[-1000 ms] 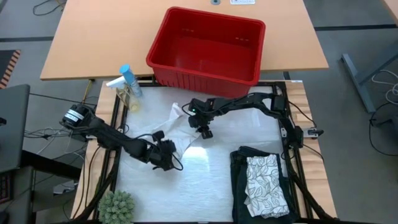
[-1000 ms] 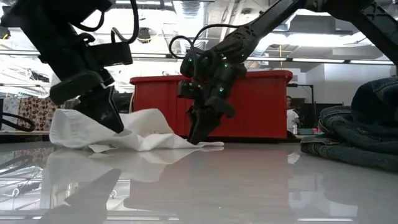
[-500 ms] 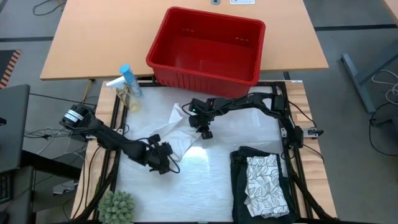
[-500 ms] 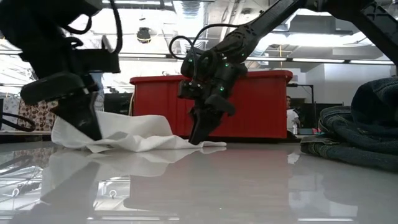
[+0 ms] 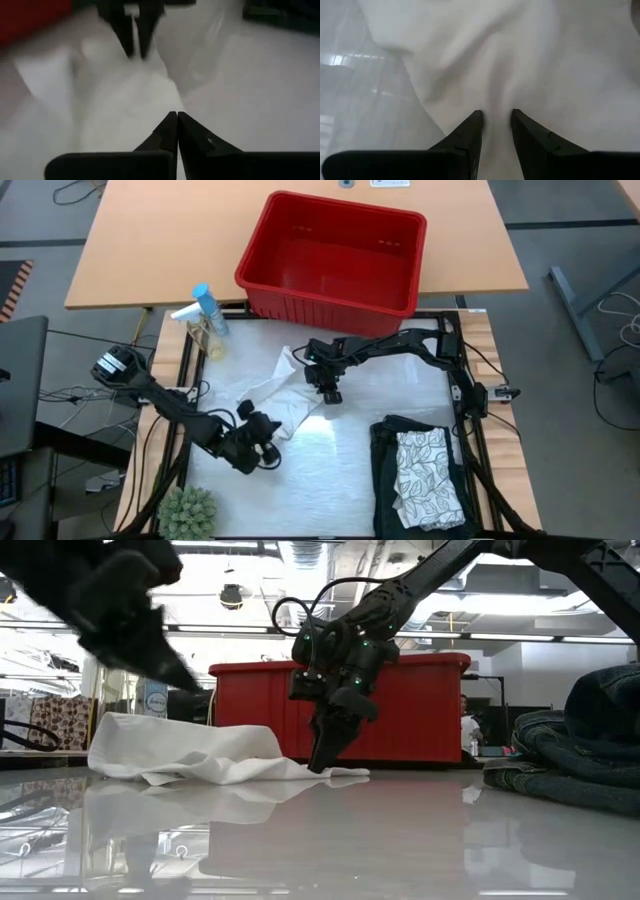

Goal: Fold Laundry from Bin
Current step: Fold the white boxer from the red laundry bin

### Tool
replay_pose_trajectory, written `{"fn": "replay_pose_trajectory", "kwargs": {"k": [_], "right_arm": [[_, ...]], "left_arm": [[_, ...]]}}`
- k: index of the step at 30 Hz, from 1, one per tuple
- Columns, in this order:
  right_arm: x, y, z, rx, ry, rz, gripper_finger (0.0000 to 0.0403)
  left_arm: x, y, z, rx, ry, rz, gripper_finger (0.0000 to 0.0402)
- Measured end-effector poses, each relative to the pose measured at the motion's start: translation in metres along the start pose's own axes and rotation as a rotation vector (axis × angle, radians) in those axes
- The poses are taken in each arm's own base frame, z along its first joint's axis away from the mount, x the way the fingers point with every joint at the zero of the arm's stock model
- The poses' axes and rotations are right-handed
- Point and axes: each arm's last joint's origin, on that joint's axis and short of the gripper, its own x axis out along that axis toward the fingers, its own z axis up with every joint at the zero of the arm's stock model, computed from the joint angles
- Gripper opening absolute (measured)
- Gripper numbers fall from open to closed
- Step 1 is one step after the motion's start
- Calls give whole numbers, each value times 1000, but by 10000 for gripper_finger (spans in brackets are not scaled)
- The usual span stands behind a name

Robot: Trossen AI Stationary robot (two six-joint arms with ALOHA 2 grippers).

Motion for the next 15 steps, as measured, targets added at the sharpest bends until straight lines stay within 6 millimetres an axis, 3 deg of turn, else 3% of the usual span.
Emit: {"fn": "replay_pose_trajectory", "kwargs": {"k": [3, 6, 9, 15], "right_arm": [[0, 0, 0, 0, -4, -1, 132], [0, 0, 0, 0, -4, -1, 132], [0, 0, 0, 0, -5, 0, 132], [0, 0, 1, 4, -19, 15, 132]], "left_arm": [[10, 0, 2, 233, -17, 29, 6], [23, 1, -6, 438, 101, -51, 29], [33, 1, -11, 520, 171, -121, 63], [37, 6, -7, 584, 154, -67, 138]]}}
